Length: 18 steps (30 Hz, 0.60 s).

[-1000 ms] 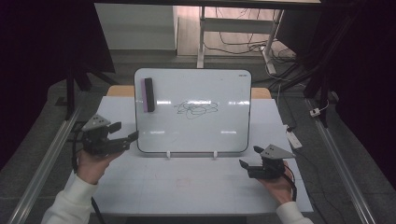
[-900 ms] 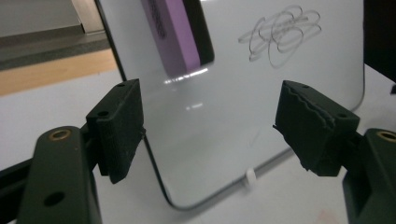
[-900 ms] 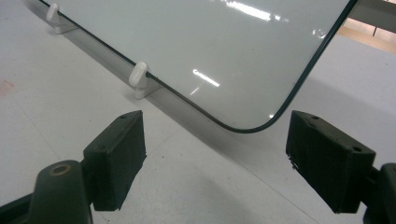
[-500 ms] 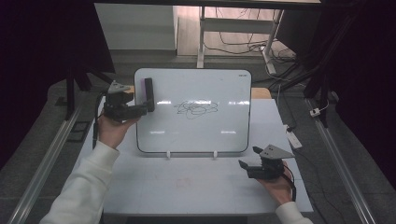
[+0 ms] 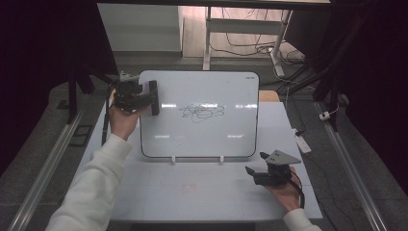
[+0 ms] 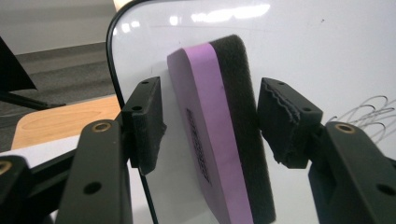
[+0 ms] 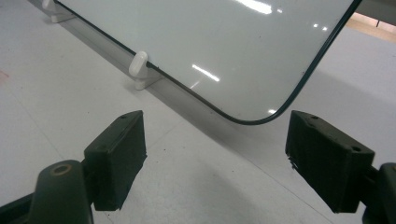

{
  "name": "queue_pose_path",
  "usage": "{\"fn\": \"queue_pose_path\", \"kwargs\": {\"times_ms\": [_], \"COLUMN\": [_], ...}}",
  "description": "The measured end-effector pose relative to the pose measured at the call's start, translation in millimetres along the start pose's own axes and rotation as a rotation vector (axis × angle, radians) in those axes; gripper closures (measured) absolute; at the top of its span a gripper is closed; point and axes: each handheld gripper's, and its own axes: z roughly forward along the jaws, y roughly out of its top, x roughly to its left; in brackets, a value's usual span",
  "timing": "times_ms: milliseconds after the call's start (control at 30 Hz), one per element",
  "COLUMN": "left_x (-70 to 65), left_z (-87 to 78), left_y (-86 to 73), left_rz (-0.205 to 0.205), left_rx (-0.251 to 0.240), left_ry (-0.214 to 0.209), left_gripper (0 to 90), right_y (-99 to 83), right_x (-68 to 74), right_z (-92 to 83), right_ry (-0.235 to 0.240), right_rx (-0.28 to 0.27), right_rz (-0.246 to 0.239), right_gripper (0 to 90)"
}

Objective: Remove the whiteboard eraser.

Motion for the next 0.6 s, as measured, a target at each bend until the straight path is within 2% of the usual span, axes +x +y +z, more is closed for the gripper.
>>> {"fn": "queue_pose_path", "kwargs": {"times_ms": [200, 333, 600], "left_x": [-0.7, -2.5, -8.3], "left_z": [5.3, 7.3, 4.3], "left_y": [6.0, 7.5, 7.3], "left_rz": [-0.003, -0.008, -0.012], "left_rx": [0.001, 0.002, 0.000], "left_ry": [0.009, 0.012, 0.050], "left_gripper": [46.8, 54.4, 62.3], "right_y": [-0.4, -0.9, -1.5], "right_x": [1.4, 1.5, 2.1], "right_z": [1.4, 1.6, 1.5], "right_ry": [0.001, -0.002, -0.008], "right_rx": [0.008, 0.013, 0.015], "right_rz": [-0.008, -0.012, -0.015], "right_gripper": [19.7, 19.6, 19.7]}}
